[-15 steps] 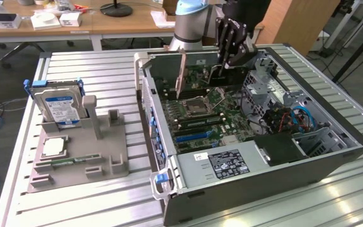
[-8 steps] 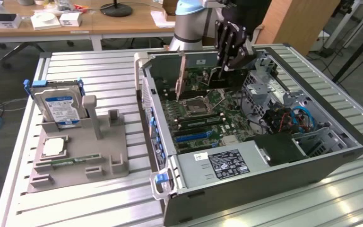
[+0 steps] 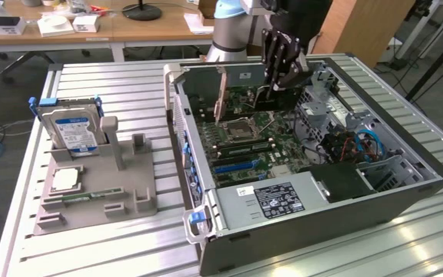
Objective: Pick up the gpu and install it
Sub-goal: 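Insert the gpu into the slot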
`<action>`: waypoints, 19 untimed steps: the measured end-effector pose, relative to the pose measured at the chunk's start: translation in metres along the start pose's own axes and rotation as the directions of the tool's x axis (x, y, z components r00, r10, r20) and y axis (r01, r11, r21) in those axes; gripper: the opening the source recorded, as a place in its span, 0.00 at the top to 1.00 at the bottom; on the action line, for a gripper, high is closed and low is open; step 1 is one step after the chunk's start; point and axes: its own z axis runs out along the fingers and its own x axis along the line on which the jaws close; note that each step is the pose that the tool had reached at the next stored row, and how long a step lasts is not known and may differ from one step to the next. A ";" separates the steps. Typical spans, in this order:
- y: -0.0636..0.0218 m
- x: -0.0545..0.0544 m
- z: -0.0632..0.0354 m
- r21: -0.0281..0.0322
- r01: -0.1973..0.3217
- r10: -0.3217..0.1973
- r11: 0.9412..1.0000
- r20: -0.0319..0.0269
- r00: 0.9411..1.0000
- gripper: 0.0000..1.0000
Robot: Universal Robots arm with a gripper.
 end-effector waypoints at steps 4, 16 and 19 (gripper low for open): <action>0.0003 0.001 0.0043 0.000 0.004 -0.004 1.000 0.000 1.000 0.74; 0.0012 0.002 0.0129 0.000 0.012 -0.012 1.000 -0.001 1.000 0.74; 0.0011 0.002 0.0134 0.000 0.012 -0.012 1.000 0.000 1.000 0.74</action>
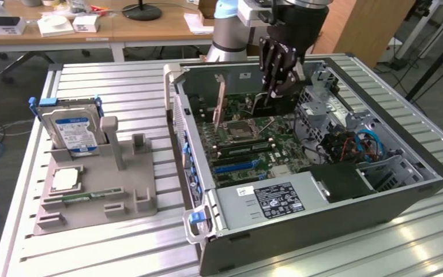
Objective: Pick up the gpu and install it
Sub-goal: 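Insert the gpu into the slot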
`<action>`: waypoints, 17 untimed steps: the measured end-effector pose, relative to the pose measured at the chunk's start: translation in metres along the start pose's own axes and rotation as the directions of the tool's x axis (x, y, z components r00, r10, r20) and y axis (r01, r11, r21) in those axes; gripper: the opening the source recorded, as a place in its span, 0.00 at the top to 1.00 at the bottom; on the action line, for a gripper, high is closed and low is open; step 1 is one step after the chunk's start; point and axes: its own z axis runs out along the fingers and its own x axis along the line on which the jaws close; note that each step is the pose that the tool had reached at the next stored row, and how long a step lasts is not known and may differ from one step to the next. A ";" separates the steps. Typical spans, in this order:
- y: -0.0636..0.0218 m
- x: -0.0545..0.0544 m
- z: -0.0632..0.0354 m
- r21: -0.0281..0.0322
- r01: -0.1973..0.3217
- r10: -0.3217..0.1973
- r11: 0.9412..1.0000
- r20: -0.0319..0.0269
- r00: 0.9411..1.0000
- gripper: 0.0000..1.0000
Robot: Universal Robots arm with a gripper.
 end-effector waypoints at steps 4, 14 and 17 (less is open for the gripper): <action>0.0000 0.000 0.0048 0.000 0.000 0.000 1.000 0.000 1.000 0.74; -0.0001 0.000 0.0167 0.000 0.000 0.000 1.000 0.000 1.000 0.74; -0.0002 0.000 0.0176 0.000 0.000 0.000 1.000 -0.001 1.000 0.74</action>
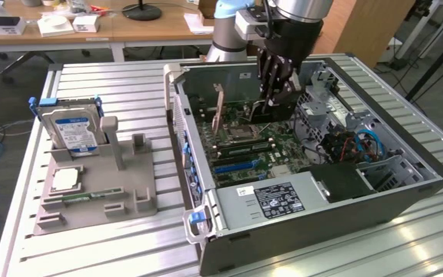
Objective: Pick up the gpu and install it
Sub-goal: 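Insert the gpu into the slot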
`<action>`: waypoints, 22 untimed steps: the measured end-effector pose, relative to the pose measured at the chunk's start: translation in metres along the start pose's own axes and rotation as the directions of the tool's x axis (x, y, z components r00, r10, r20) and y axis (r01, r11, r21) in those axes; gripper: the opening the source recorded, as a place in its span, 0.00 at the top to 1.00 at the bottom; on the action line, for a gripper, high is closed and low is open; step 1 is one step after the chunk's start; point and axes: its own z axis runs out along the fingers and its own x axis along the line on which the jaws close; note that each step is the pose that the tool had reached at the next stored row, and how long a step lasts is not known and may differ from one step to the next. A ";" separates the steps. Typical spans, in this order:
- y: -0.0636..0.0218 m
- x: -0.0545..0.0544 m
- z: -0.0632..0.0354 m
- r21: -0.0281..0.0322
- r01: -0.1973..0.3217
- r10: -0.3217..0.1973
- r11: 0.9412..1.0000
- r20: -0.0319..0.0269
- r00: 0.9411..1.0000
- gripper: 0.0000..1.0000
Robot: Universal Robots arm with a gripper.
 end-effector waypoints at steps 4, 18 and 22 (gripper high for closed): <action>0.0004 0.000 0.0003 0.004 0.000 0.000 1.000 0.005 1.000 0.74; 0.0006 0.005 0.0019 0.006 -0.022 0.022 1.000 0.010 1.000 0.74; 0.0005 0.007 0.0035 0.006 -0.032 0.032 0.999 0.010 0.999 0.74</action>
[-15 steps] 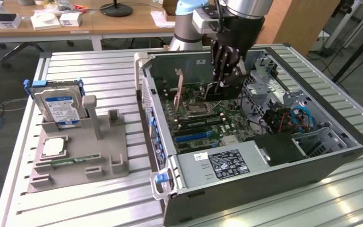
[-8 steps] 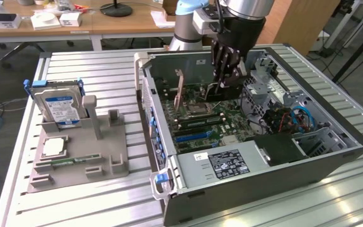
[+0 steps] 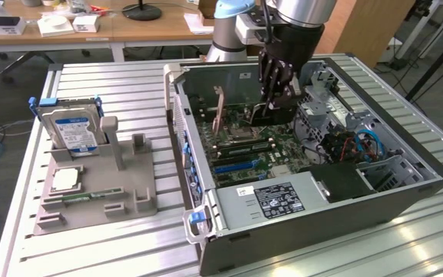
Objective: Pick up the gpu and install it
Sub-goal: 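Insert the gpu into the slot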
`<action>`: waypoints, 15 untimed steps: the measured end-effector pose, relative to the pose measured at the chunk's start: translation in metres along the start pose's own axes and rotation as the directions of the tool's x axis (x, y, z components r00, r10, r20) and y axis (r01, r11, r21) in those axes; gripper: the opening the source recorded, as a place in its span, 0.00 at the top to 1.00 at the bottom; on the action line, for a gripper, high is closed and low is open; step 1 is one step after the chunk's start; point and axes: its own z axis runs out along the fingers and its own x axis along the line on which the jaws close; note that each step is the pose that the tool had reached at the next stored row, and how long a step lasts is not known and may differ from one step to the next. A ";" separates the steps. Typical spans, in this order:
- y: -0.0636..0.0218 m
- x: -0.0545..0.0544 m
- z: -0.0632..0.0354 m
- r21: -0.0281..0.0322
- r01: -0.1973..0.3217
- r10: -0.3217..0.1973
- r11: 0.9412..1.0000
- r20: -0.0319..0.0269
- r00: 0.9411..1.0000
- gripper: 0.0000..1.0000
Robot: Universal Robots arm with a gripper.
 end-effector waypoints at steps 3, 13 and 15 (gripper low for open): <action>0.0000 0.001 0.0011 0.000 -0.004 0.004 1.000 0.000 1.000 0.74; -0.0001 0.003 0.0047 0.000 -0.004 0.004 1.000 0.000 1.000 0.74; -0.0001 0.003 0.0047 0.000 -0.004 0.004 1.000 0.000 1.000 0.74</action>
